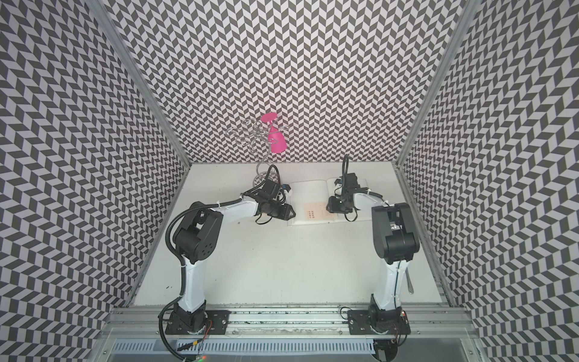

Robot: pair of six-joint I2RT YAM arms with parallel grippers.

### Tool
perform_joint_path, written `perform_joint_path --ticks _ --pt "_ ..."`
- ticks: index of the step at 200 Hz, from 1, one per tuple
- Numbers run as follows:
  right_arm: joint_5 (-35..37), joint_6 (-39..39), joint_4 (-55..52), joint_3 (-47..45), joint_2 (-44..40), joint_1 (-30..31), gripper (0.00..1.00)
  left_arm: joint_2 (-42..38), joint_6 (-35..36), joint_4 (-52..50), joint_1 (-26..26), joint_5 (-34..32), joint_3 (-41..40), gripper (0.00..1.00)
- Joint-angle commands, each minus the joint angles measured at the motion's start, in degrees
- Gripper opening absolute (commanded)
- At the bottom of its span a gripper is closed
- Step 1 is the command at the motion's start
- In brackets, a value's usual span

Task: Place the photos into the photo albums
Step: Insert the photo into the photo album.

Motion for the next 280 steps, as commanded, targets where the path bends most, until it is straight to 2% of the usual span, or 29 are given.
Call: perform_joint_path --ticks 1,159,206,280 --pt "-2.76 0.94 0.94 0.55 1.48 1.27 0.44 0.91 -0.19 -0.11 0.22 0.58 1.50 0.43" --pt "-9.62 2.42 2.86 -1.07 1.18 1.62 0.44 1.42 -1.10 0.53 0.16 1.68 1.15 0.43" --pt "-11.75 4.00 5.86 -3.37 1.41 1.38 0.43 1.81 -1.48 0.85 0.23 2.28 0.89 0.43" --pt "-19.03 7.72 12.63 -8.62 0.48 -0.24 0.41 1.73 -1.80 1.06 0.22 2.46 0.71 0.42"
